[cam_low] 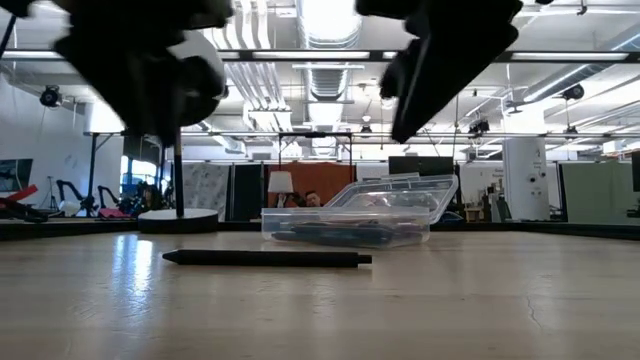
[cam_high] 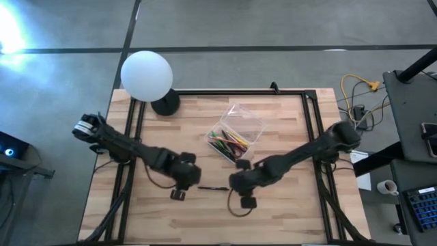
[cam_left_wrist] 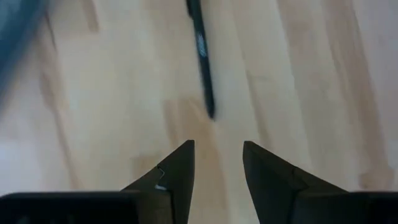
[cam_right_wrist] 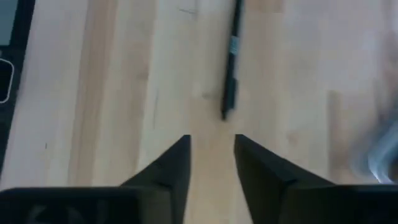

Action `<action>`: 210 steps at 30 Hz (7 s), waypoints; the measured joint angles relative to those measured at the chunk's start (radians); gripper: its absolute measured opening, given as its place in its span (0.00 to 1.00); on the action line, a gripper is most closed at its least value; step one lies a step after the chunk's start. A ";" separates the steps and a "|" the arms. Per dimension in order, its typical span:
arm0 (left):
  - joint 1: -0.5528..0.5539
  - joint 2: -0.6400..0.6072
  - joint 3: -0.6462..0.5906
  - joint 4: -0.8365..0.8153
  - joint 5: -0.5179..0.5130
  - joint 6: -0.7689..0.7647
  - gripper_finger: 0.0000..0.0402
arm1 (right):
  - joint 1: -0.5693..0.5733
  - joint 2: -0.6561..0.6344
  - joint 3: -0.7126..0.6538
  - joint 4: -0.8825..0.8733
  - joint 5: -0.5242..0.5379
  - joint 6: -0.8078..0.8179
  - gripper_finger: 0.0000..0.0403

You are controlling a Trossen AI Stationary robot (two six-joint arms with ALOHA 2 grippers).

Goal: Pick & place school supplies into a supply box
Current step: Put the black pen into the transparent supply box, then close the transparent supply box on the table, then return to Home Position

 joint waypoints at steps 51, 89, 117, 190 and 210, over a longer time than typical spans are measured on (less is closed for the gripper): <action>-0.199 -0.268 -0.227 -0.027 -0.303 -0.431 0.30 | -0.432 0.110 0.190 -0.262 -0.045 0.320 0.20; 0.219 0.219 -0.220 0.633 -0.253 -0.861 0.30 | -1.125 -0.254 -0.390 0.089 -0.180 0.684 0.28; 0.336 0.349 -0.052 0.517 -0.310 -0.624 0.30 | -0.781 -0.276 -0.195 0.062 -0.216 0.639 0.25; 0.282 0.176 -0.393 0.817 -0.284 -0.775 0.30 | -0.564 0.008 -0.101 0.146 -0.257 0.780 0.24; 0.134 -0.773 -0.397 0.442 -0.278 -0.772 0.30 | -0.636 -0.661 -0.097 0.154 -0.235 0.469 0.24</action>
